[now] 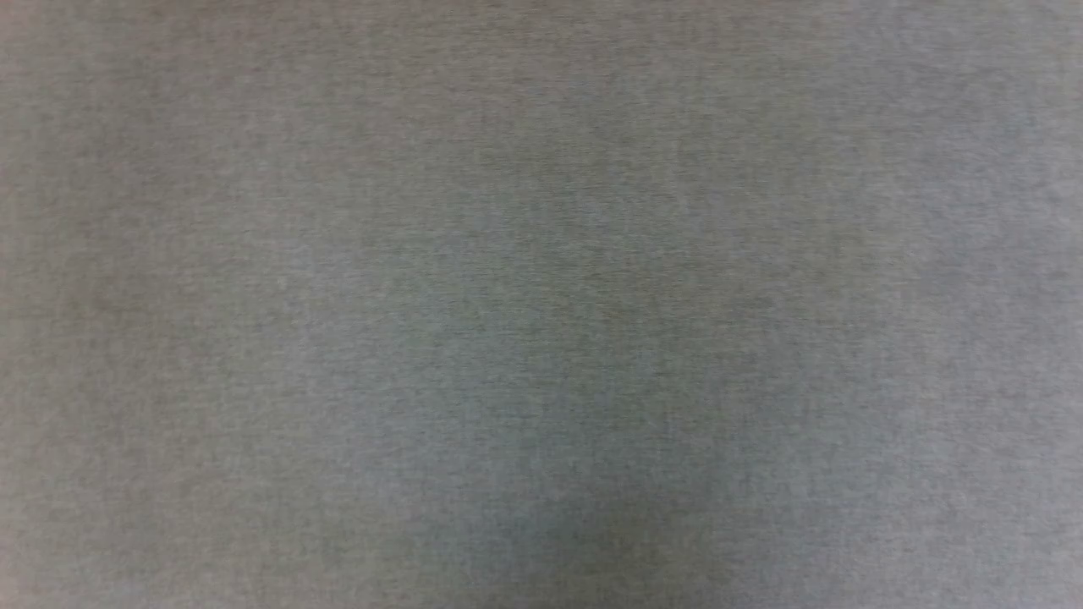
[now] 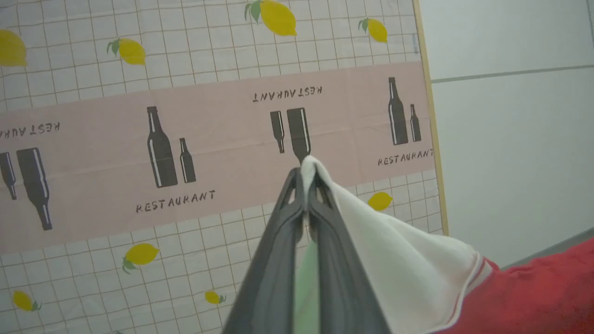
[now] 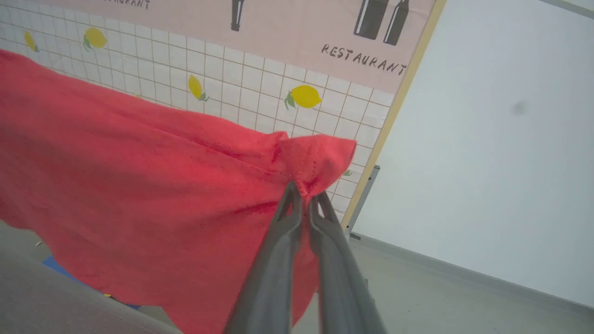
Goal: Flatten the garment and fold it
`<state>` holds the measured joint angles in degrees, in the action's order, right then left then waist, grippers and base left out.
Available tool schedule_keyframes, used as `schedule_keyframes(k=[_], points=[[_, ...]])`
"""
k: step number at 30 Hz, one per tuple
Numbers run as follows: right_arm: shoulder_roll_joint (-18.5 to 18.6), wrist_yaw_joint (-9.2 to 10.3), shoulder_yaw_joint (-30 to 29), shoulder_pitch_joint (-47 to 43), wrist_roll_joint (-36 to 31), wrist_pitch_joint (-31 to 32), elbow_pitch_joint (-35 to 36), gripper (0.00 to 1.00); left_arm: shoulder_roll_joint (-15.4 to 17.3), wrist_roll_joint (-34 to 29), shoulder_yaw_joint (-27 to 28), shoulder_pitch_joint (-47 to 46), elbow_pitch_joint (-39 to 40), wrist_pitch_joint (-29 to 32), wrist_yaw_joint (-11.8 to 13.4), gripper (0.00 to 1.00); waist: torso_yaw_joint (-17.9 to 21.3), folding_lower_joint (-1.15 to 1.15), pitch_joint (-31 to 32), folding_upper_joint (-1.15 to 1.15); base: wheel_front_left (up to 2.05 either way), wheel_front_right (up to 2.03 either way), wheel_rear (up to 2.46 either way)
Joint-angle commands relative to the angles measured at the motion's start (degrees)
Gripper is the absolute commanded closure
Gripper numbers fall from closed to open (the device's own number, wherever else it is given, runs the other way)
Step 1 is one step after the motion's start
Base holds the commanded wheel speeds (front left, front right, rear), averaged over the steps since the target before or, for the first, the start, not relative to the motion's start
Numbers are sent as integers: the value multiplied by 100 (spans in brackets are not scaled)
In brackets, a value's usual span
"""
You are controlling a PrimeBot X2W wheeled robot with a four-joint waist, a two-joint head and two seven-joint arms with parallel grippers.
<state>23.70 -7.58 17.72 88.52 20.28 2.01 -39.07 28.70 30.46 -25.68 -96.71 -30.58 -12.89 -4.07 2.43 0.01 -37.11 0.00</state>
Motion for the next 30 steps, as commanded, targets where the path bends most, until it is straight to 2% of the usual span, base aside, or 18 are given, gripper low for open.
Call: schedule_keyframes(k=[1, 9, 14, 20, 25, 30], points=[[-34, 9, 136, -249, 25, -104, -93, 100, -58, 43, -62, 368, -41, -68, -40, 100, -104, -1, 22, 0, 0, 0, 0], [-115, 9, 777, -1415, 367, -457, -461, 100, -228, 172, -391, 2540, 130, -180, -18, 100, -363, -1, 552, 0, 0, 0, 0], [107, 9, 1323, -2471, 663, -608, -313, 100, -145, 413, -641, 4015, 341, -38, -52, 100, -502, -1, 1155, 0, 0, 0, 0], [474, 9, 1903, -3805, 1164, -522, -62, 100, 313, 798, -942, 5616, 708, 682, -73, 100, -630, -1, 1970, 0, 0, 0, 0], [880, 9, 2322, -4704, 1510, -338, 295, 100, 786, 1190, -1108, 6786, 1369, 1305, -33, 100, -676, -1, 2518, 0, 0, 0, 0], [1288, 9, 2411, -5379, 1816, -61, 577, 100, 1223, 1612, -1293, 7804, 2147, 1958, 90, 100, -721, -1, 2896, 0, 0, 0, 0]])
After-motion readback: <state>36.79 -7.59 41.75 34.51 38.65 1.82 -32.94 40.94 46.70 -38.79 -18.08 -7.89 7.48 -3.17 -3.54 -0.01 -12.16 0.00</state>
